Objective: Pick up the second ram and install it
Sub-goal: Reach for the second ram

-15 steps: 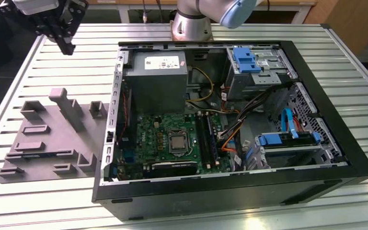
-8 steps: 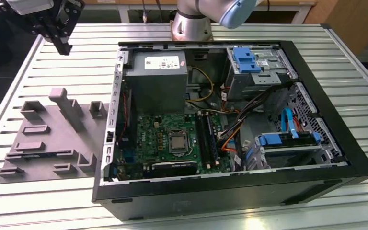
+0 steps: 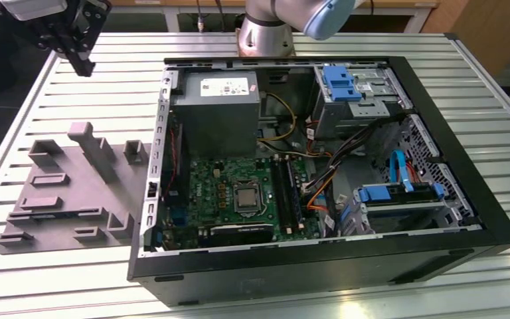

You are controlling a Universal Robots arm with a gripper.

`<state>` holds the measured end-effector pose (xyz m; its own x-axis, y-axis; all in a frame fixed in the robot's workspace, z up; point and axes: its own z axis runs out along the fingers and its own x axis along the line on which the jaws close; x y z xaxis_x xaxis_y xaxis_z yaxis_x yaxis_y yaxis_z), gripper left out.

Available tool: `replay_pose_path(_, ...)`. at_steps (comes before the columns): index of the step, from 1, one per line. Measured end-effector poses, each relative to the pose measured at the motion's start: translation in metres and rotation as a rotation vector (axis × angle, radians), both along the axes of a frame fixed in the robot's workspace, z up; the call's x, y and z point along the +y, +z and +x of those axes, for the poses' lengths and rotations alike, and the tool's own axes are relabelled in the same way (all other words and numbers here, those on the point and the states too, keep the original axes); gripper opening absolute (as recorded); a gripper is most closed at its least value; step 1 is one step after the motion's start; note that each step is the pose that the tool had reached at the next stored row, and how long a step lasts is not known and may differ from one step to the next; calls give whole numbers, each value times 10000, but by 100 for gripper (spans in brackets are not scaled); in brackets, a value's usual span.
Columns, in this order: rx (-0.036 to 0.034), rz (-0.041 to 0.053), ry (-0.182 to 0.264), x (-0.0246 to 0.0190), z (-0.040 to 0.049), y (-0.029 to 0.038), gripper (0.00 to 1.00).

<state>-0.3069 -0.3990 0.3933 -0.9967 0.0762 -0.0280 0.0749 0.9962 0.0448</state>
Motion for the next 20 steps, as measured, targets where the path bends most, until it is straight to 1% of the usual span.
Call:
replay_pose_path(10, -1, 1, 2, -6, -55, -8, 11)
replay_pose_path(13, 1, 0, 0, -20, -60, -17, 11)
replay_pose_path(20, 1, 0, 0, -68, -70, -43, 11)
